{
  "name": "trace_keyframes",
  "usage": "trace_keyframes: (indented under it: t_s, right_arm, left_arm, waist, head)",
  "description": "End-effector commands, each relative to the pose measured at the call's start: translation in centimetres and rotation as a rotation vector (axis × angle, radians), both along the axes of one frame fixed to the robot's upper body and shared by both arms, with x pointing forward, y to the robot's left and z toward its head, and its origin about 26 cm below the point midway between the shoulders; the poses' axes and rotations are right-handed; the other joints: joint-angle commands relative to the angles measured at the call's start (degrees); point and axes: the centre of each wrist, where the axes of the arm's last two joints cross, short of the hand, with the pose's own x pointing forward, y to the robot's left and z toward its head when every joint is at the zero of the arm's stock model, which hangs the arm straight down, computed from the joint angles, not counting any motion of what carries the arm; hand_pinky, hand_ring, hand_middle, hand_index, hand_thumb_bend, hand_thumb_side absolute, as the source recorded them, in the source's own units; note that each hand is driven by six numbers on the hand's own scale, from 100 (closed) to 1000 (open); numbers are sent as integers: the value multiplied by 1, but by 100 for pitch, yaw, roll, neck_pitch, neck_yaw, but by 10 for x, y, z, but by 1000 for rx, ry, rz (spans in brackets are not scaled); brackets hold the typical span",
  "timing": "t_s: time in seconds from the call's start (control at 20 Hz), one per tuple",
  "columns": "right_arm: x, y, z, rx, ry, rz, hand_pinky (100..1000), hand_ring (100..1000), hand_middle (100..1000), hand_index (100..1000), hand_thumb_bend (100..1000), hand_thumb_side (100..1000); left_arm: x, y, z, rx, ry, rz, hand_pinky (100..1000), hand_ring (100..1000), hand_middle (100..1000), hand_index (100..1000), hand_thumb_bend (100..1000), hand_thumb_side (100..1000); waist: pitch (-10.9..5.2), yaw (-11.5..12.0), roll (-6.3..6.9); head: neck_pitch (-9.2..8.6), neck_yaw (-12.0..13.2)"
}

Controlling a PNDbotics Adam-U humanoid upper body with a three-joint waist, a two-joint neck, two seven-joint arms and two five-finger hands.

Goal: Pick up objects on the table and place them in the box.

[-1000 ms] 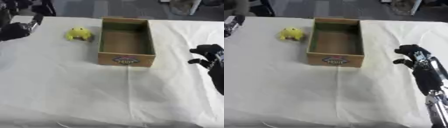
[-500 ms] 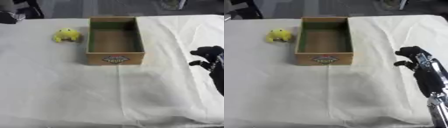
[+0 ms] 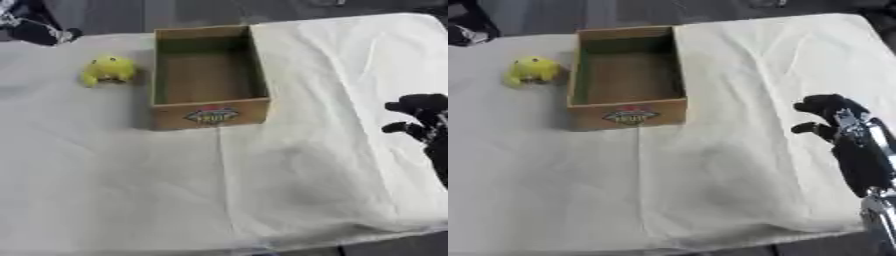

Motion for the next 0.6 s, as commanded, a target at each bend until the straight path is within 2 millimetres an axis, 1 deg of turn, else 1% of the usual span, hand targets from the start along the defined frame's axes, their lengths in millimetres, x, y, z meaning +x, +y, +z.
trace_keyframes:
  t_s: [0.05, 0.3, 0.6]
  right_arm:
    - [0, 0, 12, -17, -42, 11, 616, 815, 630, 715, 100, 707]
    - [0, 1, 13, -18, -47, 14, 615, 815, 630, 715, 100, 714]
    - [0, 2, 13, -21, -47, 11, 615, 815, 629, 714, 100, 717]
  left_arm:
    - [4, 1, 5, 55, -13, 24, 859, 791, 797, 906, 507, 224]
    - [8, 0, -8, 89, 9, 63, 855, 793, 799, 902, 446, 249]
    - [6, 7, -19, 139, 109, 102, 859, 799, 808, 906, 468, 281]
  waist:
    - [-51, -65, -1]
    - [26, -237, 36]
    - [65, -301, 44]
  head:
    - [-86, 91]
    - [-144, 179]
    - [-140, 216]
